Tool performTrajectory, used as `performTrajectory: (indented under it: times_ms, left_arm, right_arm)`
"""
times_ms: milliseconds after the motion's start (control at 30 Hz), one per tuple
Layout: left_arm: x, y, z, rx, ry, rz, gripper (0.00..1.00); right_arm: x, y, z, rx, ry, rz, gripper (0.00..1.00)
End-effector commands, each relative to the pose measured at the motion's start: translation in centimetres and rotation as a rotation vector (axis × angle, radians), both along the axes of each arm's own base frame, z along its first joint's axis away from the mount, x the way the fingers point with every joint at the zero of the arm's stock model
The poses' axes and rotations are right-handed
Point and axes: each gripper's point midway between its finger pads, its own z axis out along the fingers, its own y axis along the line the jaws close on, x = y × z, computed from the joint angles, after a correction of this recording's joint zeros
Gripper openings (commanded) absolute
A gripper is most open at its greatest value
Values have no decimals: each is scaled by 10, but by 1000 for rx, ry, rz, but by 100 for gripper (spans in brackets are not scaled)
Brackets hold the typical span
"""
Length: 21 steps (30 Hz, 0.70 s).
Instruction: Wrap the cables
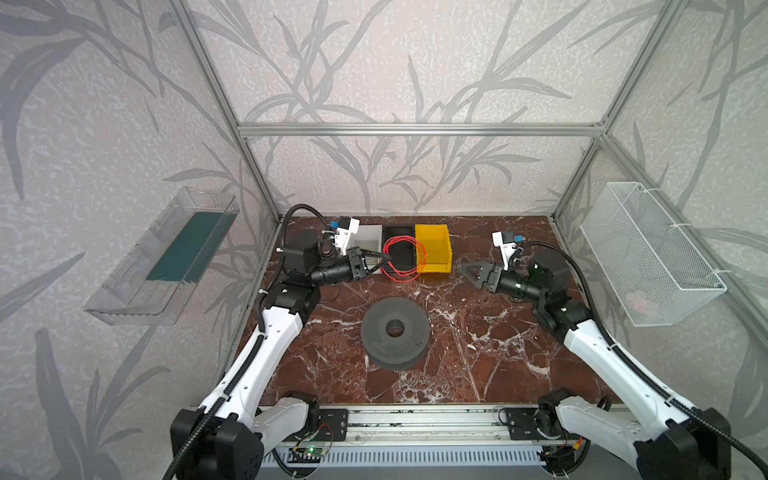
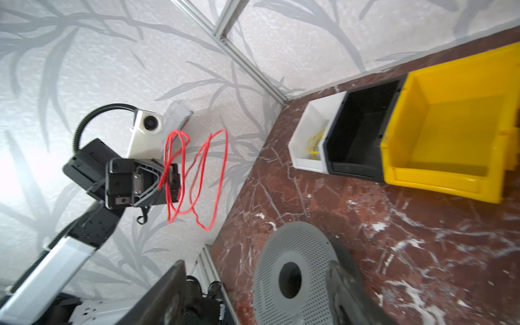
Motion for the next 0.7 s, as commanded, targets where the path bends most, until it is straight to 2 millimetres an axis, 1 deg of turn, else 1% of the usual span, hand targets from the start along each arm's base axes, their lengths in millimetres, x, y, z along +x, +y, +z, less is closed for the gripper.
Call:
performTrajectory:
  times_ms: [0, 100, 200, 267, 333, 433, 533, 667]
  left_arm:
    - [-35, -16, 16, -38, -84, -140, 0]
    - [-47, -22, 23, -56, -122, -171, 0]
    - [-52, -26, 27, -64, -134, -193, 0]
    - [-54, -27, 30, -71, -142, -199, 0]
    - [-55, -28, 31, -74, -143, -211, 0]
    - [-58, -31, 33, -81, -149, -225, 0]
    - [-59, -31, 33, -81, -150, -227, 0]
    - [-61, -32, 33, -85, -157, -228, 0]
  right_arm:
    - [-18, 19, 39, 87, -86, 139, 75]
    - [-23, 31, 31, 84, -67, 171, 73]
    - [-30, 45, 26, 100, -63, 211, 71]
    - [-33, 50, 22, 100, -54, 225, 68]
    - [-34, 52, 17, 97, -41, 230, 64]
    - [-33, 52, 11, 97, -27, 218, 61]
    - [-33, 49, 10, 85, -42, 200, 57]
    - [-34, 49, 8, 76, -34, 202, 46]
